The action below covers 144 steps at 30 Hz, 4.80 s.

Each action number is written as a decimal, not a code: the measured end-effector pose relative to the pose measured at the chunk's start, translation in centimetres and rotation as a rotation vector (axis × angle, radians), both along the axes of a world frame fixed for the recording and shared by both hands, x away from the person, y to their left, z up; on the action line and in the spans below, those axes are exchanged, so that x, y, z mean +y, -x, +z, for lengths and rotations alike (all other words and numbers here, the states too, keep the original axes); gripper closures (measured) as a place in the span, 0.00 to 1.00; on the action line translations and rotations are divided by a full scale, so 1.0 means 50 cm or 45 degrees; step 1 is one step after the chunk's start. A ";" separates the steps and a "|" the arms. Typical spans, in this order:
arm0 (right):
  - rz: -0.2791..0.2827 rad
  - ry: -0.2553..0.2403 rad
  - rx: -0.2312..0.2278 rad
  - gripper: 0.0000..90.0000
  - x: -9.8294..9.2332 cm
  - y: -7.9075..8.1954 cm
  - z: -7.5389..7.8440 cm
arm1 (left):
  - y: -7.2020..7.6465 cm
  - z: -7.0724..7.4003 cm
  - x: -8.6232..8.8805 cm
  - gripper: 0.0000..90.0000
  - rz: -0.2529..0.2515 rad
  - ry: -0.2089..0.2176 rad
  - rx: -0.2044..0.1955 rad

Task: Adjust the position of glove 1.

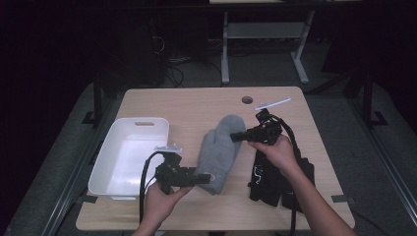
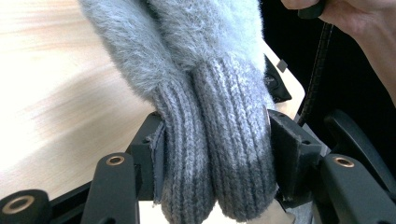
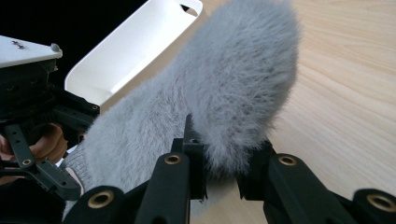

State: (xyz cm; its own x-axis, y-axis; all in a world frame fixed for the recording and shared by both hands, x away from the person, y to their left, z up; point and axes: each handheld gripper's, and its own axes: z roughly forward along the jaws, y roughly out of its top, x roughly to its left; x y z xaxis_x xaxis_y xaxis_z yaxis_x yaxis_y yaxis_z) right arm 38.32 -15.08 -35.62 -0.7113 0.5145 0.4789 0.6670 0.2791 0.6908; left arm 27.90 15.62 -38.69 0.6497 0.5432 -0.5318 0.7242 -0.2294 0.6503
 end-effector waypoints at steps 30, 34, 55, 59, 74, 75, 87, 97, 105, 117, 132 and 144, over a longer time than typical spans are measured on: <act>0.068 -0.012 -0.029 0.85 0.091 -0.033 0.097 | 0.007 0.073 0.079 0.49 0.071 0.019 -0.100; 0.076 -0.018 -0.019 0.85 0.105 -0.040 0.102 | 0.008 0.078 0.091 0.49 0.086 0.019 -0.105; 0.135 -0.036 -0.024 0.84 0.183 -0.061 0.139 | 0.016 0.104 0.158 0.49 0.160 0.041 -0.117; 0.137 -0.038 -0.016 0.84 0.198 -0.063 0.143 | 0.017 0.106 0.170 0.49 0.168 0.041 -0.121; 0.181 -0.046 -0.012 0.84 0.253 -0.072 0.161 | 0.027 0.118 0.218 0.49 0.221 0.056 -0.121; 0.184 -0.053 -0.012 0.84 0.258 -0.073 0.161 | 0.027 0.118 0.223 0.49 0.217 0.052 -0.123; 0.211 -0.057 -0.003 0.84 0.303 -0.082 0.162 | 0.035 0.121 0.260 0.49 0.256 0.046 -0.123; 0.240 -0.071 0.015 0.84 0.349 -0.090 0.155 | 0.043 0.121 0.299 0.49 0.298 0.035 -0.116; 0.261 -0.075 0.036 0.84 0.388 -0.096 0.148 | 0.051 0.117 0.330 0.49 0.337 0.028 -0.109; 0.284 -0.070 0.073 0.83 0.439 -0.107 0.126 | 0.056 0.102 0.365 0.49 0.375 0.018 -0.074; 0.304 -0.031 0.117 0.83 0.486 -0.118 0.078 | 0.052 0.060 0.398 0.48 0.400 0.003 -0.001; 0.317 0.019 0.165 0.83 0.518 -0.123 0.026 | 0.051 0.018 0.411 0.48 0.425 -0.006 0.079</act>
